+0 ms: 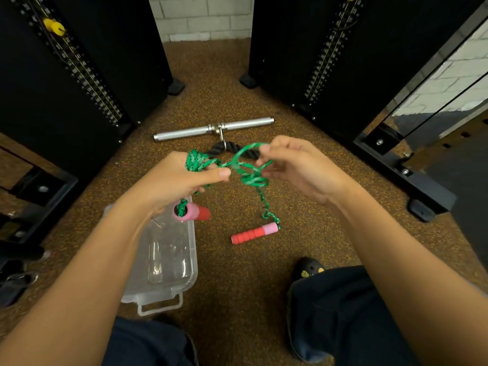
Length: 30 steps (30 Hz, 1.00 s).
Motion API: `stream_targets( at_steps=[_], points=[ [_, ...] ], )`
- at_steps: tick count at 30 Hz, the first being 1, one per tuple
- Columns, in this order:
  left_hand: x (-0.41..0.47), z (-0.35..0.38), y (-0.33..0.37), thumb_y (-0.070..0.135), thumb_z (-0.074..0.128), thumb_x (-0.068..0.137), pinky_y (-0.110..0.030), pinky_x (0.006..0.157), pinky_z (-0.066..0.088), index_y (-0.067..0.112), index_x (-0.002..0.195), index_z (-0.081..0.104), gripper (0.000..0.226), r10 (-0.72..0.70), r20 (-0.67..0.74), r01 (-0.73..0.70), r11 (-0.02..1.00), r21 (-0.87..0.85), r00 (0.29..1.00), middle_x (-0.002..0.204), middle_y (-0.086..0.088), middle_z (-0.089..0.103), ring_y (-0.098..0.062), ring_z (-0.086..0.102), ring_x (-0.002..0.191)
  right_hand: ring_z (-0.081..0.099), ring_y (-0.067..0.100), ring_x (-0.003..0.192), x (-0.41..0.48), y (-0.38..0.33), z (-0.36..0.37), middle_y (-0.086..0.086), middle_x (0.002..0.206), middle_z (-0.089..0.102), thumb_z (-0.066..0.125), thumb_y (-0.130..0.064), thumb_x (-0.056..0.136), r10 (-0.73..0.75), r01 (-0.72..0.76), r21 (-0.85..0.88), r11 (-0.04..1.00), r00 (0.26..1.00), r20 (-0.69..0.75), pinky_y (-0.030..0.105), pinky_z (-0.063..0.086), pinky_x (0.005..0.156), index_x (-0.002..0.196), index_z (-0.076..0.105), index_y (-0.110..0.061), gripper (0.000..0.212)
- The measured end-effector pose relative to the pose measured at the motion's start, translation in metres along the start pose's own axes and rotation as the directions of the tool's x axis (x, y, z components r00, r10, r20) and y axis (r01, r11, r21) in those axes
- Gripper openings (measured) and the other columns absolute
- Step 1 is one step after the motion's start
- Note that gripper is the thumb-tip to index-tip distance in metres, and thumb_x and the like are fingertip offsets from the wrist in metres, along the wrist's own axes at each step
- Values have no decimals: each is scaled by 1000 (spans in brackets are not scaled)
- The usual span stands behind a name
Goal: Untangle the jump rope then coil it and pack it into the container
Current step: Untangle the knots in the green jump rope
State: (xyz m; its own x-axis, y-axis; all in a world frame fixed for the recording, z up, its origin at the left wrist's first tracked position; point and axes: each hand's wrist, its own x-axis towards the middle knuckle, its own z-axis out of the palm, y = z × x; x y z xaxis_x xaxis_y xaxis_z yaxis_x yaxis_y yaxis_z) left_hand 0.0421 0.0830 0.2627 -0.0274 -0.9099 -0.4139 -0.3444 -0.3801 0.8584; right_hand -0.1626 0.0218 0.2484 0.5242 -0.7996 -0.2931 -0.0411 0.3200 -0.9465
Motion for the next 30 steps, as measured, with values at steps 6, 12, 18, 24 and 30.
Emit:
stream_targets(
  at_steps=[6,12,18,24,30],
  points=[
    [3,-11,-7,47,65,70,-27,74,44,31,65,74,19,-42,-27,43,999,30,999,90,-10,57,-19,47,78,49,13,57,-2,-8,-10,-1,54,41,47,-20,82,0,139,642,754,977,-211,26,43,71,60,35,-17,25],
    [14,-24,-21,41,65,81,-37,77,45,24,67,71,22,-89,-352,131,986,99,932,80,-3,65,-17,52,73,16,9,43,-6,-10,-22,-7,47,20,48,-16,86,115,250,774,582,916,-384,21,28,48,55,30,-20,36],
    [18,-8,-23,29,67,81,-33,68,47,15,96,70,21,40,-588,111,969,219,808,69,-3,59,-19,53,61,23,5,46,0,1,-7,-8,54,26,48,-24,93,162,55,673,738,953,-255,16,25,43,70,45,-17,25],
    [11,29,-6,14,65,82,-17,60,39,24,92,59,15,334,-415,-177,911,373,846,56,7,43,-12,45,53,42,6,49,1,5,12,-5,58,41,43,-20,96,155,-6,666,746,974,-165,19,47,54,82,56,-13,19],
    [1,57,-3,33,79,67,-31,65,41,25,60,40,40,319,-206,-260,927,270,925,59,-4,47,-18,46,58,50,7,54,0,4,16,-2,62,47,43,-14,96,179,4,767,642,971,-156,27,58,68,94,58,-7,16]
  ],
)
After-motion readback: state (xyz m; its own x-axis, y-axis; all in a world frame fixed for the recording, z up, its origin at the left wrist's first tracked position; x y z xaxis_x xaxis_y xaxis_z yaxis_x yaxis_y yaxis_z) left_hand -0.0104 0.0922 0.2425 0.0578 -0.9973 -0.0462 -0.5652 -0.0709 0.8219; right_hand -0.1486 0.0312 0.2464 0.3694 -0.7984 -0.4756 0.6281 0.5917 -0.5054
